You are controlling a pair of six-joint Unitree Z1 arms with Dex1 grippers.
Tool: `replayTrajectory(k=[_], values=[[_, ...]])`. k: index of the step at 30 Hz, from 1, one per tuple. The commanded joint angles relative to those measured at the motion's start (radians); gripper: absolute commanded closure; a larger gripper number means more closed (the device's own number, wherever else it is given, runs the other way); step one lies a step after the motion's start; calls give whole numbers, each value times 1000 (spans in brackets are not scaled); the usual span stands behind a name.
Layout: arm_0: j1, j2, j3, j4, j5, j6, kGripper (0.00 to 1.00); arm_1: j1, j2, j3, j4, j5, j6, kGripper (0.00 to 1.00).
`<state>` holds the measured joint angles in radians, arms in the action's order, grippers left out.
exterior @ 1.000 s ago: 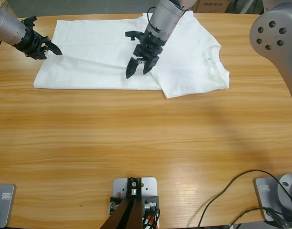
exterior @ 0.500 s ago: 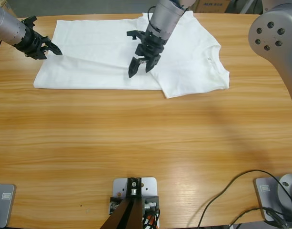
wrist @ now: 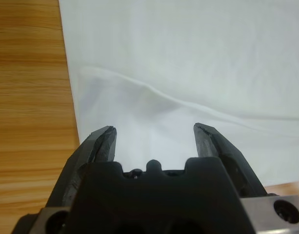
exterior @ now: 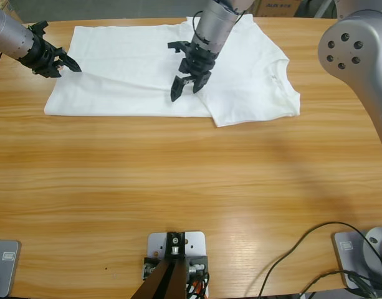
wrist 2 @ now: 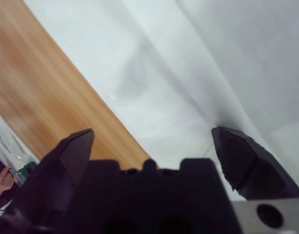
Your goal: Fold clothes
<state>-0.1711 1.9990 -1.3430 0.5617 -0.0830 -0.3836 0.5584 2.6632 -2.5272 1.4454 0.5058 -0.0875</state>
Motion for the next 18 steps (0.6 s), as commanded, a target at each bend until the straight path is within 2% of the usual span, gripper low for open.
replayTrajectory(k=[1,18], values=[[6,42,26,9,-8,12,387,60,-17,7,10,-75,74,0],[9,43,27,8,-8,14,387,80,-17,14,10,-95,99,0]])
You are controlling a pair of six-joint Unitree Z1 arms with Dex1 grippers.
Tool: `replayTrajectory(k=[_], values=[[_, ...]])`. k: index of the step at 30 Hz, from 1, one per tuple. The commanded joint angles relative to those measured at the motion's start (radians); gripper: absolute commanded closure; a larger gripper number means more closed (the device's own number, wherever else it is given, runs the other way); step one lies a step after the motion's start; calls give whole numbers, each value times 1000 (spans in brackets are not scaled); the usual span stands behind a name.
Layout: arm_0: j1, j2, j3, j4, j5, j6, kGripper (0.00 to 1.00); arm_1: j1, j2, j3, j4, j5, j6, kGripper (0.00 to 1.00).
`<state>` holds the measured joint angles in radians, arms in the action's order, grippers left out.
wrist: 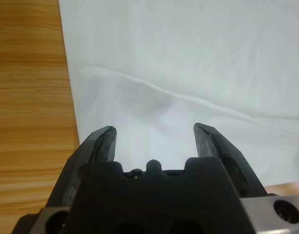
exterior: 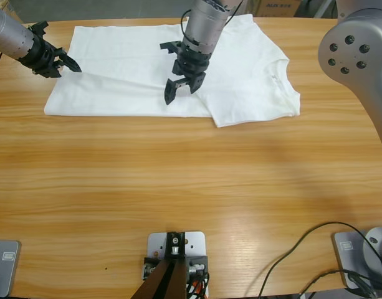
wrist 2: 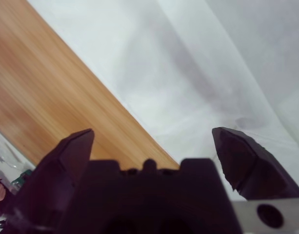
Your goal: Fold clothes
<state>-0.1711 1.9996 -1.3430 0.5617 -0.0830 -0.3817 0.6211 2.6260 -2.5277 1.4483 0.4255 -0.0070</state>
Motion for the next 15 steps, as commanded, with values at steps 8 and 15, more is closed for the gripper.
replayTrajectory(k=[8,15], values=[[12,45,26,9,-8,13,386,26,36,10,4,-14,26,0],[14,45,26,9,-8,15,387,26,61,-19,3,-14,30,0]])
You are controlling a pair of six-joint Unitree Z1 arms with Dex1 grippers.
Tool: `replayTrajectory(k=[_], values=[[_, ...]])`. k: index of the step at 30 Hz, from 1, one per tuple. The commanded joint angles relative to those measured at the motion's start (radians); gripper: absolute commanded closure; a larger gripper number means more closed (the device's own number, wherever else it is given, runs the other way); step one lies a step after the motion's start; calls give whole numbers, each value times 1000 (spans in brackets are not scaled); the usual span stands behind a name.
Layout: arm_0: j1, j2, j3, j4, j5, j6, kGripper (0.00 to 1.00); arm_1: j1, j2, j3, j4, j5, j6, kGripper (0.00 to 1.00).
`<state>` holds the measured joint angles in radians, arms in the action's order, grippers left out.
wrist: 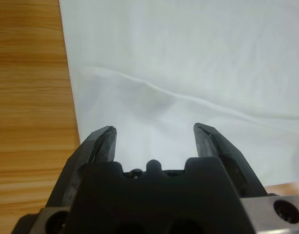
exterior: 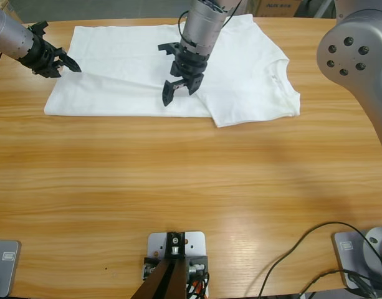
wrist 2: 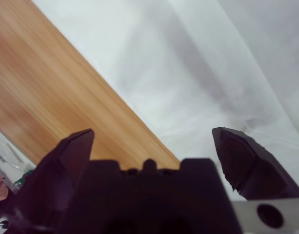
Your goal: Fold clothes
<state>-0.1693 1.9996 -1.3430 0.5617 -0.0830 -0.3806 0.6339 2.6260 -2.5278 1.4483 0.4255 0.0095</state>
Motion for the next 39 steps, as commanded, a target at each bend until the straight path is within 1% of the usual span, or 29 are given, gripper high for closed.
replayTrajectory(k=[1,10,15,21,28,31,39], values=[[13,45,26,9,-8,14,386,13,65,-26,3,-14,13,0],[14,48,26,9,-8,14,386,13,81,-43,4,-16,13,0],[16,50,25,9,-8,16,386,16,80,-46,3,-50,13,0],[20,50,26,9,-8,17,386,53,52,-41,3,-171,13,0],[22,50,25,8,-8,17,386,61,17,-32,3,-350,33,0],[22,50,25,8,-8,17,386,61,20,-30,5,-387,39,0],[24,48,25,9,-8,19,387,61,31,-29,9,-522,77,0]])
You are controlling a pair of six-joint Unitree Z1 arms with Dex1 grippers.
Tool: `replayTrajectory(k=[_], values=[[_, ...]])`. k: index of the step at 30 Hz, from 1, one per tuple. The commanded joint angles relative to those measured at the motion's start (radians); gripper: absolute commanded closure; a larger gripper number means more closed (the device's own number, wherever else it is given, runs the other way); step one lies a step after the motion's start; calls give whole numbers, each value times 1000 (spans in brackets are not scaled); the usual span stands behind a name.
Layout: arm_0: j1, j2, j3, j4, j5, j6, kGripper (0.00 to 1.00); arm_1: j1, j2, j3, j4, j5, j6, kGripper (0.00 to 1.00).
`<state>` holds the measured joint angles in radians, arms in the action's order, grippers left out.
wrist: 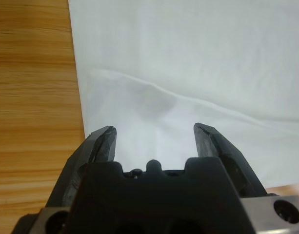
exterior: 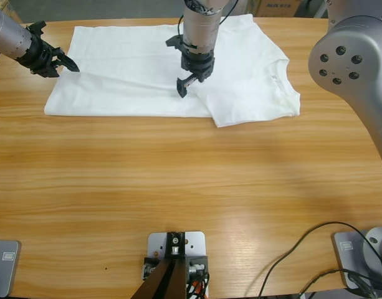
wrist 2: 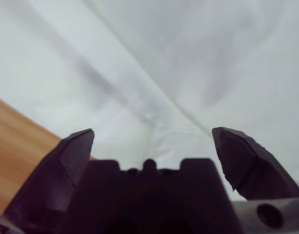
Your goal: Fold clothes
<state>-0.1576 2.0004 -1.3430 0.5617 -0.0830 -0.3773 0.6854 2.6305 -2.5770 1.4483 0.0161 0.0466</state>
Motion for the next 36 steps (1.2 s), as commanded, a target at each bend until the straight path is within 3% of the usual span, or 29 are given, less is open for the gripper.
replayTrajectory(k=[1,10,36], values=[[13,48,25,9,-8,15,386,9,28,20,9,-128,42,0],[20,51,25,8,-8,15,386,54,71,14,7,-213,39,0],[29,65,20,7,-8,17,386,80,124,-12,8,-257,45,0]])
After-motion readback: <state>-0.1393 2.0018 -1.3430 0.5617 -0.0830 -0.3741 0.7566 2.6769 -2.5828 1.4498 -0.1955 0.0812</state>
